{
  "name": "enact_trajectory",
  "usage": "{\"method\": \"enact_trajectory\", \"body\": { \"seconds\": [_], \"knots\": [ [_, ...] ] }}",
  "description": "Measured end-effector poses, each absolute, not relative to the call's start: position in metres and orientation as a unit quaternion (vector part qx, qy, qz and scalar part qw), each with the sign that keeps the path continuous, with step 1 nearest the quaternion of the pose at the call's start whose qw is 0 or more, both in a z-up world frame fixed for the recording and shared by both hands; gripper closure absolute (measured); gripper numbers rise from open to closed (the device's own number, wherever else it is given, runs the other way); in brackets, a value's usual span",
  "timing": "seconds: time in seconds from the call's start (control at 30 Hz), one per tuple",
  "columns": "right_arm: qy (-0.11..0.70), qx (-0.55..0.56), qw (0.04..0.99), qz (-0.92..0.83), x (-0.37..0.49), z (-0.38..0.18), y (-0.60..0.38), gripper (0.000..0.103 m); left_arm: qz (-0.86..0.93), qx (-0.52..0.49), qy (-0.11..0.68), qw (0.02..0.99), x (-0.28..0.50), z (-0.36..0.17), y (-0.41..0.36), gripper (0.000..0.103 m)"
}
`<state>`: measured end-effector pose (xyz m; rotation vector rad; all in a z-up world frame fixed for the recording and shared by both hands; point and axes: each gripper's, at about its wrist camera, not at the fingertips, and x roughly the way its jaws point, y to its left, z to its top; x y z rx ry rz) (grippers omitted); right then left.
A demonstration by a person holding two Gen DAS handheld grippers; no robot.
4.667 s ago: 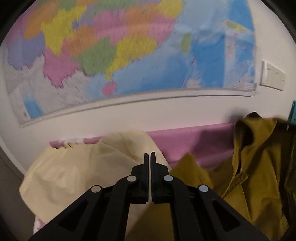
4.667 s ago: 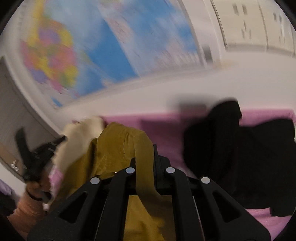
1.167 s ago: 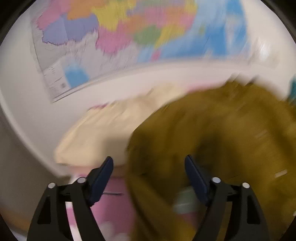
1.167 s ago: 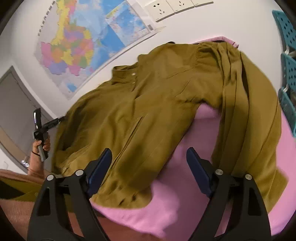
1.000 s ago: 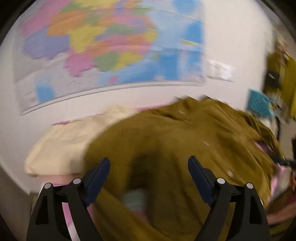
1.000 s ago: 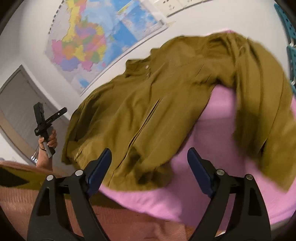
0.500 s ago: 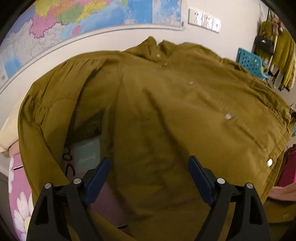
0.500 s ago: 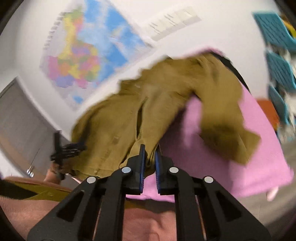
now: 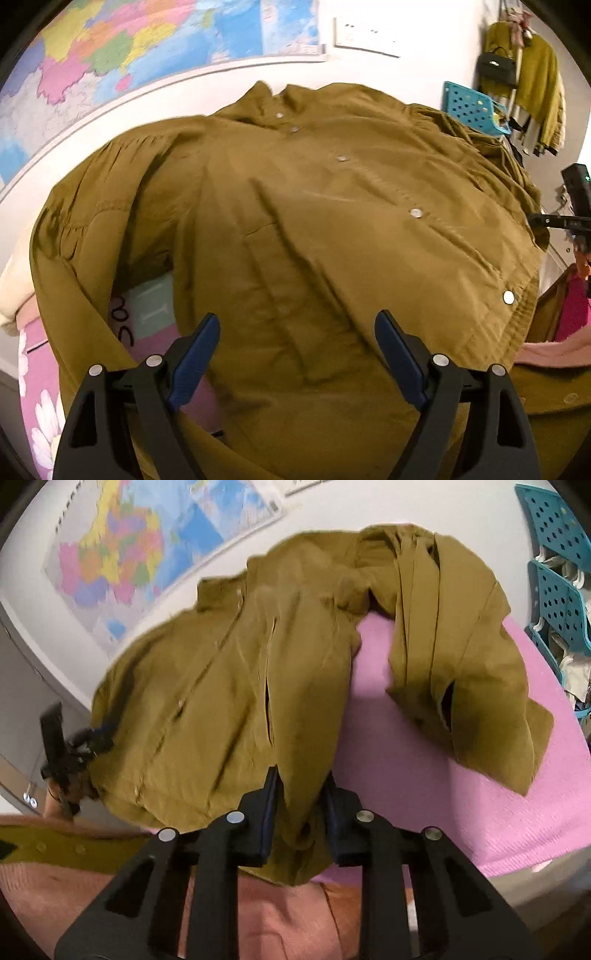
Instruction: Fold large clothes
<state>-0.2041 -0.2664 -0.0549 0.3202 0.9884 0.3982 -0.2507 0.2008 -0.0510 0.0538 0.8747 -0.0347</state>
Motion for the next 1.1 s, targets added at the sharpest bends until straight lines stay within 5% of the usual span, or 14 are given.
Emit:
{"method": "enact_trajectory", "body": {
  "seconds": [0.13,0.2,0.4,0.47,0.57,0.6,0.87,1.1],
  "knots": [
    [0.381,0.171,0.896,0.154,-0.211,-0.012,-0.299,0.050,-0.021,0.022,0.405,0.914,-0.249,-0.039,0.196,0.020],
    [0.343,0.172,0.919,0.093,-0.206,0.003,-0.320,0.019,-0.020,0.018,0.394,0.919,-0.244,-0.030,0.196,0.020],
    [0.368,0.131,0.920,0.041,-0.143,-0.008,-0.334,0.014,-0.035,0.031,0.372,0.927,-0.220,-0.014,0.180,0.019],
    [0.392,0.116,0.912,0.042,-0.120,-0.020,-0.332,0.025,-0.041,0.036,0.371,0.927,-0.211,-0.013,0.175,0.019],
    [0.424,0.127,0.894,0.078,-0.097,-0.027,-0.327,0.074,-0.049,0.041,0.369,0.927,-0.199,-0.010,0.168,0.019],
    [0.424,0.119,0.894,0.079,-0.095,-0.021,-0.322,0.082,-0.049,0.042,0.369,0.927,-0.195,-0.010,0.167,0.019],
    [0.346,0.089,0.907,0.224,-0.088,0.120,-0.267,0.085,-0.069,0.028,0.353,0.933,-0.166,0.007,0.179,0.019],
    [0.353,0.109,0.854,0.367,-0.031,0.133,-0.151,0.083,-0.106,-0.013,0.320,0.941,-0.145,0.035,0.198,0.018]
  ]
}}
